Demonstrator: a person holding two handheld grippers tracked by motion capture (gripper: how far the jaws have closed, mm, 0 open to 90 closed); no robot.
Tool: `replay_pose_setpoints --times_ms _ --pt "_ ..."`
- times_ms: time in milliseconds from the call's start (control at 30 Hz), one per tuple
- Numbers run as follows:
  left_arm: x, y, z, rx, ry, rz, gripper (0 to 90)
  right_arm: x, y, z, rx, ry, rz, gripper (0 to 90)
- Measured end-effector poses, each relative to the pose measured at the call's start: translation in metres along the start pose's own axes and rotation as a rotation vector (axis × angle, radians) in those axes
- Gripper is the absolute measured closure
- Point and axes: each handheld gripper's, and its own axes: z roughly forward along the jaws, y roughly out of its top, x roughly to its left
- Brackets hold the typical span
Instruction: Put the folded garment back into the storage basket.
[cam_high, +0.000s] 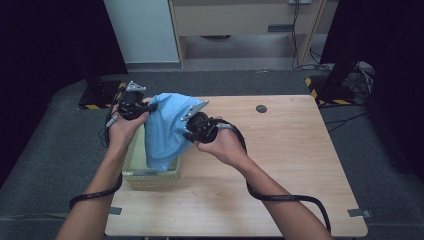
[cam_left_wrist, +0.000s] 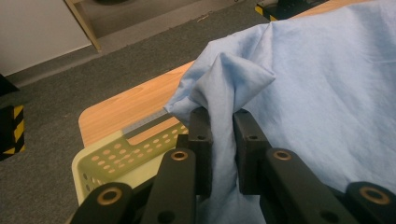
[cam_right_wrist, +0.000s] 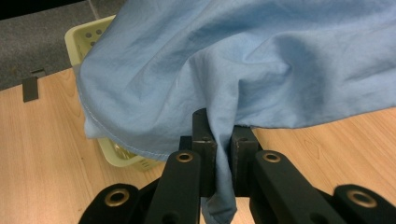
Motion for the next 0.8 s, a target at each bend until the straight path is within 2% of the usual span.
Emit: replay_pose_setpoints --times_ms 800 --pt "0.012 -0.006 -0.001 -0.020 0.033 0.013 79.8 0.004 0.010 0.015 -0.005 -0.008 -0.006 84.5"
